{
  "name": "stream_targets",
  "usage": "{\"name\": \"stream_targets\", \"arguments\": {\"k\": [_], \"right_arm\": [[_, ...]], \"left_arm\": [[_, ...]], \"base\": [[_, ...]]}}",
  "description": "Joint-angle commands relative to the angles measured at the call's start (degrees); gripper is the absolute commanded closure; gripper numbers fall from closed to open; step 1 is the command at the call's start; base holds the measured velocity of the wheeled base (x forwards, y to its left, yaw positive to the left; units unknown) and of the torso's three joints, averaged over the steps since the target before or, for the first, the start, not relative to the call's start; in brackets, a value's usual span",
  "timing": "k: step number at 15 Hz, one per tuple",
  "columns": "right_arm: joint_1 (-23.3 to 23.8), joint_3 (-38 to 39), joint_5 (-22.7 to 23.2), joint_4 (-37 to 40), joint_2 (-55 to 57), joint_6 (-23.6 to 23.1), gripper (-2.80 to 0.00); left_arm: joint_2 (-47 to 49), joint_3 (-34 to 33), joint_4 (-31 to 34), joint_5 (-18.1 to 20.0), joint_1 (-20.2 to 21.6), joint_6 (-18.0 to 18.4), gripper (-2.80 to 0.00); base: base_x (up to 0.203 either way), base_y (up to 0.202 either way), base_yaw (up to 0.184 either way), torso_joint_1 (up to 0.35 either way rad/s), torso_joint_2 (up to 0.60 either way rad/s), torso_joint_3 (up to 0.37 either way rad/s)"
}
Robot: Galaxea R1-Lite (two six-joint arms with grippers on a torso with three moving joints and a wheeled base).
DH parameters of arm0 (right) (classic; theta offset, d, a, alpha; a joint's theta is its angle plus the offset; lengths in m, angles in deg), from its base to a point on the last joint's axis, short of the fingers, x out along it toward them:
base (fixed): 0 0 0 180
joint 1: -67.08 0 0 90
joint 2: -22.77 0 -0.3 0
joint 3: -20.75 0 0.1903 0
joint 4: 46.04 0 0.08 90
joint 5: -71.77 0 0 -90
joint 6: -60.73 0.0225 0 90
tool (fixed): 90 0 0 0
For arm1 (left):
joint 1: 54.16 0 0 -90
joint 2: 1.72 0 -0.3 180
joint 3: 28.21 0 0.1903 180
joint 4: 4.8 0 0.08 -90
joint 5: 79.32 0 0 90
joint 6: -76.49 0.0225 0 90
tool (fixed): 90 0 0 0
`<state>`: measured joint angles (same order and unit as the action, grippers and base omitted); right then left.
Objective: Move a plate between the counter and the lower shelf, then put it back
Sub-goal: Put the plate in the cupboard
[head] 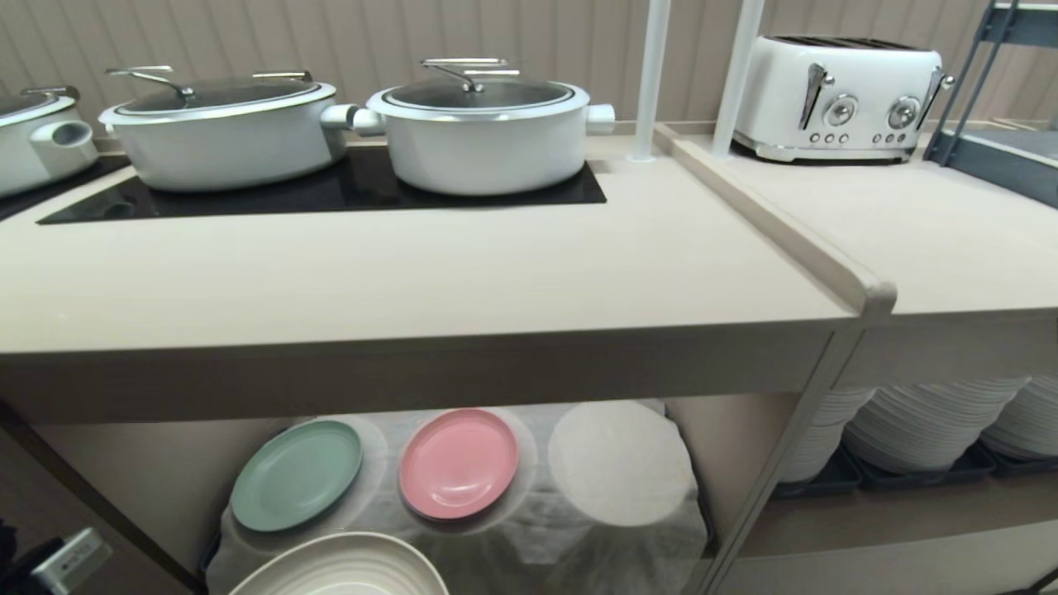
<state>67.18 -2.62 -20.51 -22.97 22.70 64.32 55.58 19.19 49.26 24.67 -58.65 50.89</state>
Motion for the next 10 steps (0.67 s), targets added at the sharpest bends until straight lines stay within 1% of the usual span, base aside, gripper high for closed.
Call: {"name": "stream_targets", "arguments": {"k": [1,10], "right_arm": [[-0.01,0.0,-0.01,-0.05,0.07,0.02,0.0],[-0.01,0.0,-0.01,-0.05,0.07,0.02,0.0]], "left_arm": [[0.1,-0.03,0.15,0.07,0.0,-0.15,0.0],[0.01,-0.39,0.15,0.07,0.0,-0.15,0.0]], "base": [[0.0,0.0,0.0,-0.2,0.5,0.279],[0.0,0.0,0.0,-0.181,0.48,0.292]]}}
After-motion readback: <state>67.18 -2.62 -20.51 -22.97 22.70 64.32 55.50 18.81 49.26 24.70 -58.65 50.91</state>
